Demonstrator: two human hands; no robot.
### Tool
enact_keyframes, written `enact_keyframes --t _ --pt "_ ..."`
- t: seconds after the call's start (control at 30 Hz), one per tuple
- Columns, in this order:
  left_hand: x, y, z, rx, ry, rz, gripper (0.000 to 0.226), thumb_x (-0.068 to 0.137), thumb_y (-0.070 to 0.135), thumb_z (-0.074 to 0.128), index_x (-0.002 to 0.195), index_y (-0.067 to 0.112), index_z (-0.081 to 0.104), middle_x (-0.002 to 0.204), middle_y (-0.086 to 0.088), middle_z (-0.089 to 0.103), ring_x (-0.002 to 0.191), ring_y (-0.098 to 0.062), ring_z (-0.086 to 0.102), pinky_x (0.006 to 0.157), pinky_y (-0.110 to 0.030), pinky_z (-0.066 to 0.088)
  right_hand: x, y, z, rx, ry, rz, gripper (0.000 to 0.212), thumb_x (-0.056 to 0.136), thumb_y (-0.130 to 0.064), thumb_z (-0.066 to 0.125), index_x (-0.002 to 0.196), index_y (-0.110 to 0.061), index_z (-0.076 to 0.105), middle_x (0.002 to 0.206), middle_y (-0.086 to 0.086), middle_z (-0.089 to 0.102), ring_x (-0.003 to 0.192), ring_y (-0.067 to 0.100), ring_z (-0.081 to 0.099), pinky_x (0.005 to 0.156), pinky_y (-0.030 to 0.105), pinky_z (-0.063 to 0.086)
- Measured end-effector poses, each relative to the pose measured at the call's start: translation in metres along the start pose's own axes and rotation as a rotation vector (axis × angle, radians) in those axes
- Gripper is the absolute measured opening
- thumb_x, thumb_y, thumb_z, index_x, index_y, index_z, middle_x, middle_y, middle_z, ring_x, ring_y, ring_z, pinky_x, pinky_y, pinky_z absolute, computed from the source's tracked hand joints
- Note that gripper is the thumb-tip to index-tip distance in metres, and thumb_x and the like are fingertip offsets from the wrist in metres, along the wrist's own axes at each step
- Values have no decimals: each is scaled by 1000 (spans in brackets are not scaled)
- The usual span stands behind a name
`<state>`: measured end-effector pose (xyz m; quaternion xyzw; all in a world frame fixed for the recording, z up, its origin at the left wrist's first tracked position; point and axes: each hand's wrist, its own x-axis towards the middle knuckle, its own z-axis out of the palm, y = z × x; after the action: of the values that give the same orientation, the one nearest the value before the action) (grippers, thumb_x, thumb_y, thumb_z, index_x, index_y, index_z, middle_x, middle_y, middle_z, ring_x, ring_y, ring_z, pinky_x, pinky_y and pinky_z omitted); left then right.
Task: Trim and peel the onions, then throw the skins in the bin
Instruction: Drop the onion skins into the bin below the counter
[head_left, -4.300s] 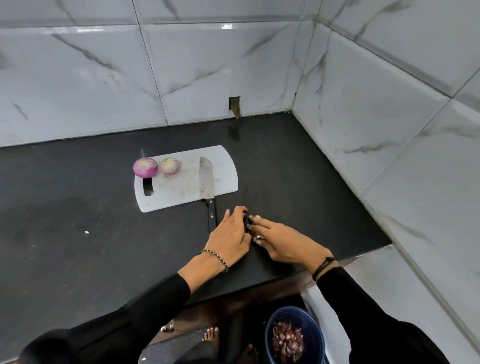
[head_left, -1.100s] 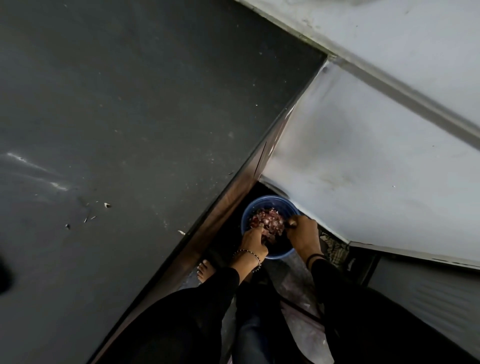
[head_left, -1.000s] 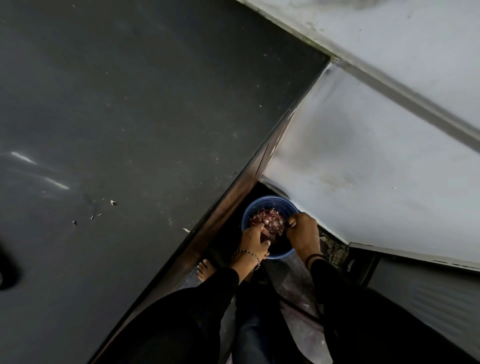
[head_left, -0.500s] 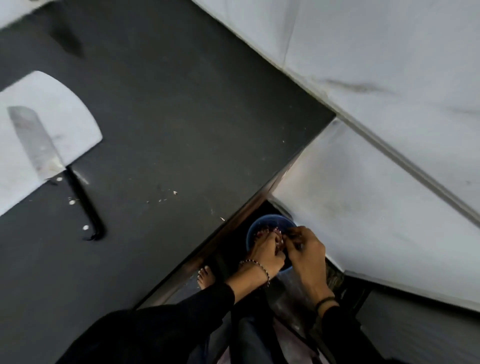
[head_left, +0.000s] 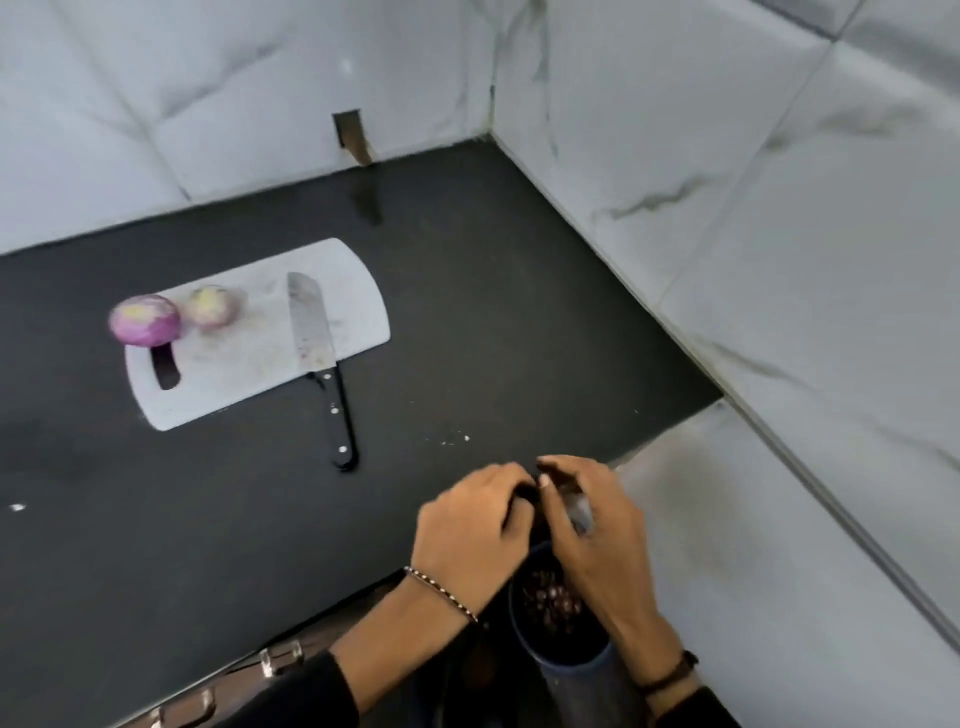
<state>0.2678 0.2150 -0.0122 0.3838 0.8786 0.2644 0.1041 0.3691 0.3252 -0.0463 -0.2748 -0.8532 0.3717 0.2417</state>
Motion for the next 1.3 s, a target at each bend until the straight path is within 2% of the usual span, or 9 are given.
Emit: enact_keyframes --t 0.07,0.17,0.4,0.57,0.7,0.8,0.97,1.1,1.3 --pt "4 -21 -14 114 197 51 26 81 32 44 94 28 66 94 12 67 94 -13 62 71 -34 52 8 -2 17 -184 -94 -151 35 99 -29 57 130 -16 65 133 -4 65 128 12 57 107 31 44" --pt "0 -59 -22 347 207 -20 41 85 29 41 110 14 69 120 -4 67 118 -25 58 95 -38 42 11 -10 47 -474 -249 -261 61 97 -36 42 146 -1 50 153 13 50 146 25 42 120 40 24" --pt "-11 -105 -24 476 119 -146 59 90 33 31 133 3 57 147 -22 43 142 -34 34 114 -50 32 34 -45 79 -342 -550 -336 82 92 -41 23 161 -3 3 170 9 8 157 11 -1 126 26 -8" --pt "-8 -104 -30 474 160 -128 56 89 31 33 130 5 59 147 -22 43 141 -35 35 113 -52 33 81 -54 90 -407 -636 -346 89 86 -51 9 162 -5 2 171 8 7 157 12 0 125 24 -9" --pt "-10 -103 -27 466 157 -81 56 89 31 33 130 6 60 150 -19 41 143 -33 32 115 -50 30 70 -52 73 -292 -745 -353 76 91 -45 24 163 -19 19 168 -3 23 155 14 19 126 26 13" --pt "-10 -104 -25 458 163 -61 56 90 33 32 132 7 58 153 -18 37 146 -31 26 117 -49 24 41 -41 43 -204 -668 -309 71 92 -41 36 160 -23 27 164 -11 31 151 6 26 125 29 22" --pt "-10 -103 -25 445 159 -76 62 93 42 29 138 8 52 157 -18 28 149 -30 16 120 -49 18 1 -12 18 -448 -429 -209 75 102 -56 20 162 -12 12 170 0 0 156 8 -10 127 28 -5" --pt "-15 -97 -18 443 116 -65 65 93 44 23 142 8 49 159 -19 22 150 -31 11 121 -49 14 -28 -4 25 -632 -410 -116 84 103 -62 8 160 -1 8 169 15 -10 156 23 -17 127 35 -8" --pt "-21 -91 -10 390 72 -7 62 93 39 19 147 20 42 161 -18 14 151 -30 4 122 -48 7 -23 -23 56 -580 -497 -248 76 101 -46 15 159 2 6 167 21 -8 156 29 -13 127 40 -9"
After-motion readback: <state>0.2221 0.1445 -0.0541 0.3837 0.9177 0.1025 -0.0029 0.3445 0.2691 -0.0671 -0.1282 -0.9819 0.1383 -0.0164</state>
